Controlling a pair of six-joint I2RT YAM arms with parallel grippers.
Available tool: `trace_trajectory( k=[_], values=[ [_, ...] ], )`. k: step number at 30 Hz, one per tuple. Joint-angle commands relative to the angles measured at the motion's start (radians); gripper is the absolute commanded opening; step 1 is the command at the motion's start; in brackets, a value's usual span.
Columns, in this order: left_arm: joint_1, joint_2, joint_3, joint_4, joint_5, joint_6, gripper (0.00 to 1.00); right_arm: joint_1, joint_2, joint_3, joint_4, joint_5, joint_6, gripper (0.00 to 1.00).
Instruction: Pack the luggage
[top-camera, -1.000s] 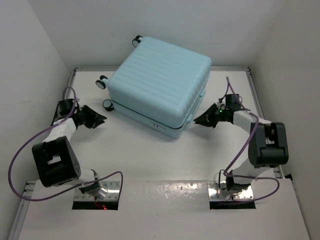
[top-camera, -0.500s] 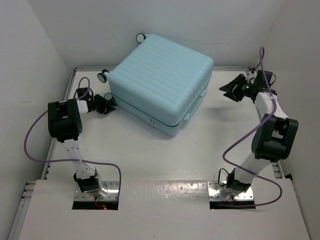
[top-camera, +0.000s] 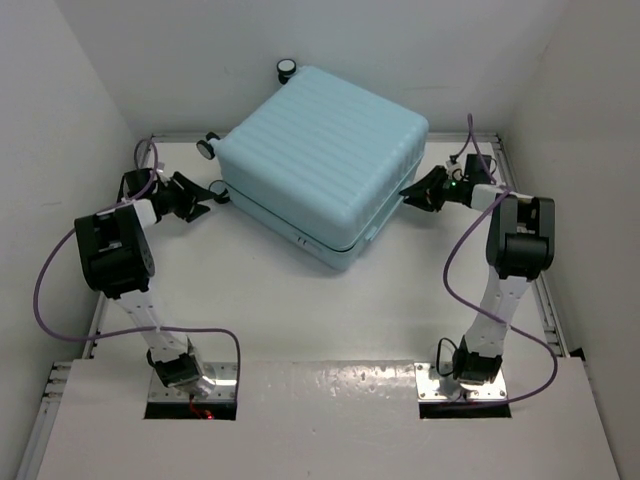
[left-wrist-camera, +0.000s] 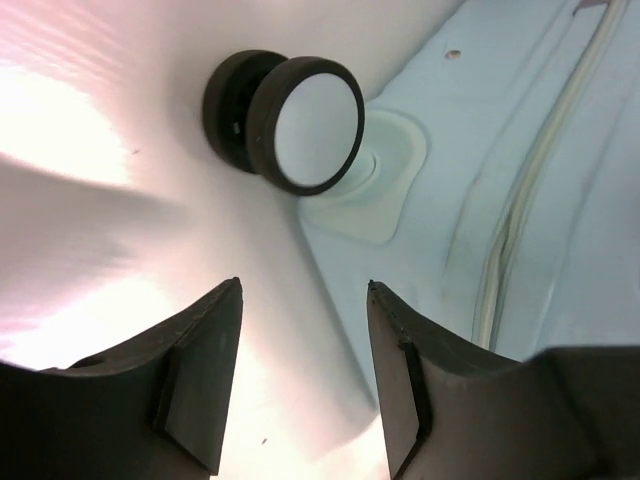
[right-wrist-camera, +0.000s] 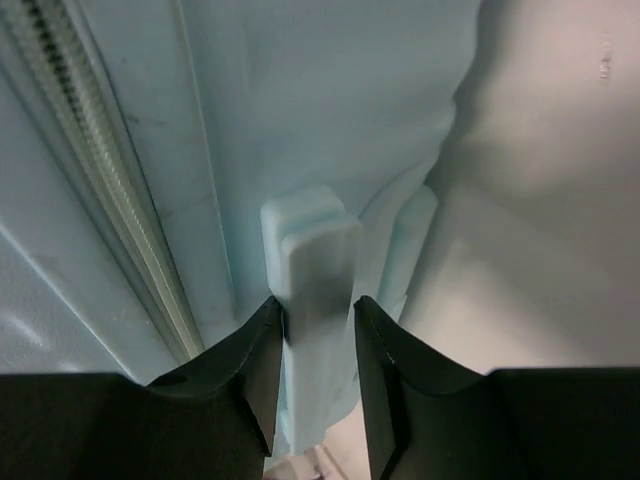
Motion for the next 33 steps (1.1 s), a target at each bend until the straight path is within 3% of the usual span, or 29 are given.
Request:
trace_trajectory(
  k=[1,11,17,19,22,24,28,29,33],
  values=[
    [0.033,-0.071,-0.009,-0.027,0.067,0.091,0.56,-0.004,0.050,0.099,0.118,-0.051,0.021,0.34],
    [0.033,-0.039,0.010,-0.020,0.090,0.112,0.58,-0.011,0.114,0.077,0.250,-0.119,0.085,0.38],
    [0.014,-0.017,0.040,-0.041,0.100,0.136,0.59,-0.007,0.238,0.211,0.317,-0.172,0.119,0.42],
    [0.014,-0.017,0.040,-0.041,0.100,0.145,0.59,0.004,0.258,0.218,0.350,-0.183,0.133,0.35],
    [0.014,-0.017,0.031,-0.041,0.100,0.134,0.59,0.018,0.254,0.206,0.402,-0.188,0.168,0.13],
    [0.014,-0.039,0.002,-0.030,0.100,0.116,0.59,0.024,0.193,0.126,0.481,-0.191,0.205,0.00],
    [0.043,-0.095,-0.093,-0.030,0.122,0.106,0.59,0.044,0.045,-0.109,0.632,-0.201,0.315,0.00],
    [0.056,-0.109,-0.108,-0.042,0.122,0.115,0.59,0.047,0.019,-0.250,0.685,-0.206,0.328,0.00],
    [0.129,-0.167,-0.174,-0.098,0.122,0.152,0.59,0.065,-0.218,-0.533,0.795,-0.218,0.374,0.00]
  ],
)
